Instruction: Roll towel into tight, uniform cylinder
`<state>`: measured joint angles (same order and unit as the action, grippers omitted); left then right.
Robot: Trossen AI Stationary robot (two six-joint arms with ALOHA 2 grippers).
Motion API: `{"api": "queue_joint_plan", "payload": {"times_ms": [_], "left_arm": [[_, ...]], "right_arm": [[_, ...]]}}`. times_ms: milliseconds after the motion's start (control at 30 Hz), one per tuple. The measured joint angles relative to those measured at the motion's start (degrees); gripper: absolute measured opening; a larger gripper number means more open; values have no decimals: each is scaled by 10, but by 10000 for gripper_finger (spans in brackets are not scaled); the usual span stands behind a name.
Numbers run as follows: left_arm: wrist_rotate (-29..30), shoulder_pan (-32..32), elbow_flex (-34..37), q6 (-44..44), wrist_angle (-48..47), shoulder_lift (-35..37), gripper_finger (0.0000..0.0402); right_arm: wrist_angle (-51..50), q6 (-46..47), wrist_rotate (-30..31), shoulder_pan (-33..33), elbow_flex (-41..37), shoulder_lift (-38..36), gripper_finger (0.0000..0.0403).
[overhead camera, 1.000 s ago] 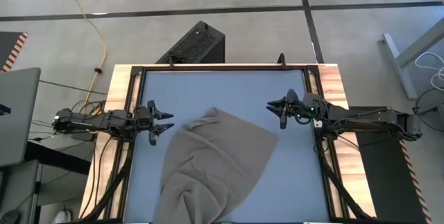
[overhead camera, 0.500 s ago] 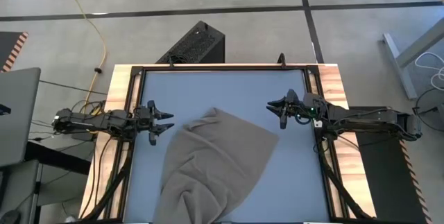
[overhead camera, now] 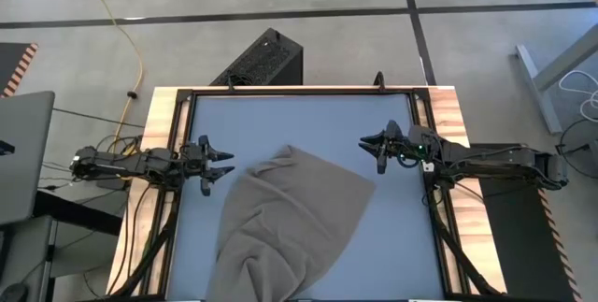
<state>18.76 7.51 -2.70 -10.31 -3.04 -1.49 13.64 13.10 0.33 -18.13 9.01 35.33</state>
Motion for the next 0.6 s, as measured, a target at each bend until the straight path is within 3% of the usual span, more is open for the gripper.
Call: {"api": "queue_joint_plan", "payload": {"times_ms": [600], "left_arm": [[3, 0, 2, -4, 17, 0, 180]], "right_arm": [[0, 0, 0, 0, 0, 0, 127]]}}
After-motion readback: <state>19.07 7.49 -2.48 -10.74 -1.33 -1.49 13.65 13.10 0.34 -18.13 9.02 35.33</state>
